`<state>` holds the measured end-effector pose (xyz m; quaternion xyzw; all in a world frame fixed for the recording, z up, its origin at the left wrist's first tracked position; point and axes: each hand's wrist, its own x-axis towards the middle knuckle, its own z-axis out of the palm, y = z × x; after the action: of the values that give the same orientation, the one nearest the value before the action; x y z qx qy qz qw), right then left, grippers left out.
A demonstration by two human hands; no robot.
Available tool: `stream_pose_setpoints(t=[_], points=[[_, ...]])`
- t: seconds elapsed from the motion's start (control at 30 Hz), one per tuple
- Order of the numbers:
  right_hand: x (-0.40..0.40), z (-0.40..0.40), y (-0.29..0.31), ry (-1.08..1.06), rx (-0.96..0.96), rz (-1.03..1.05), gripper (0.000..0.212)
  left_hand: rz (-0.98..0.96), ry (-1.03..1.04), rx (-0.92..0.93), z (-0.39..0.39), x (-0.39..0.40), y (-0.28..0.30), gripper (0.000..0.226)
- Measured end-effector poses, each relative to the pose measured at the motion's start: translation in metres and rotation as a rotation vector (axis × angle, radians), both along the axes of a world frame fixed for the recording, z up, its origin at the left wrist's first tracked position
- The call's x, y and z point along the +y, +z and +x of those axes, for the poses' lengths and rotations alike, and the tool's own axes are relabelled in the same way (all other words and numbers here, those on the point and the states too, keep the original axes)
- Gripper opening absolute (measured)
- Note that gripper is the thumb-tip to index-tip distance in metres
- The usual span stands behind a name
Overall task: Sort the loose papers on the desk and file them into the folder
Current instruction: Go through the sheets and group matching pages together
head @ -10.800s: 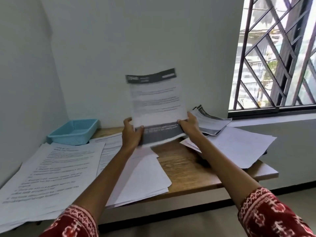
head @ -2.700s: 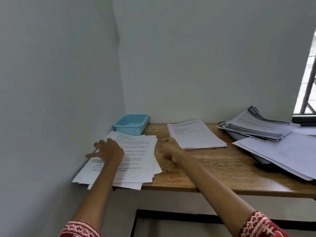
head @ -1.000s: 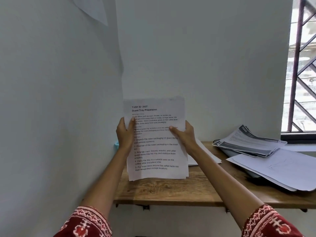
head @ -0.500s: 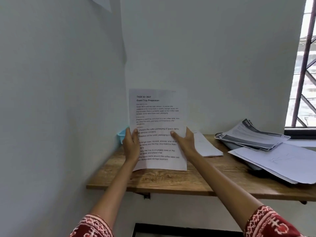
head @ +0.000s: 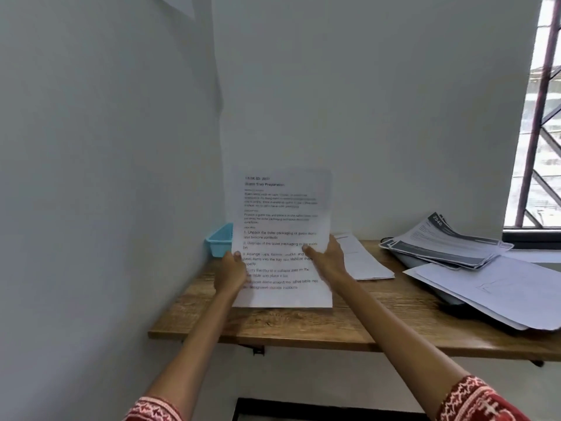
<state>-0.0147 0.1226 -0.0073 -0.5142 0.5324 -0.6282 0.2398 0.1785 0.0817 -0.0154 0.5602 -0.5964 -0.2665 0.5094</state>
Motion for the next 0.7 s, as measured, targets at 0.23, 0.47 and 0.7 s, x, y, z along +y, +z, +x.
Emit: stream_pose_setpoints(t=[0.23, 0.47, 0.7], points=[[0.003, 0.018, -0.009, 0.146, 0.531, 0.598, 0.051, 0.320, -0.021, -0.641, 0.027, -0.016, 0.004, 0.014], [-0.003, 0.029, -0.014, 0.104, 0.699, 0.594, 0.072, 0.398, 0.066, -0.880, 0.027, -0.013, -0.017, 0.021], [-0.012, 0.004, -0.014, -0.091, 0.915, 0.555, 0.059, 0.406, 0.116, -0.825, 0.013, -0.022, -0.022, 0.029]])
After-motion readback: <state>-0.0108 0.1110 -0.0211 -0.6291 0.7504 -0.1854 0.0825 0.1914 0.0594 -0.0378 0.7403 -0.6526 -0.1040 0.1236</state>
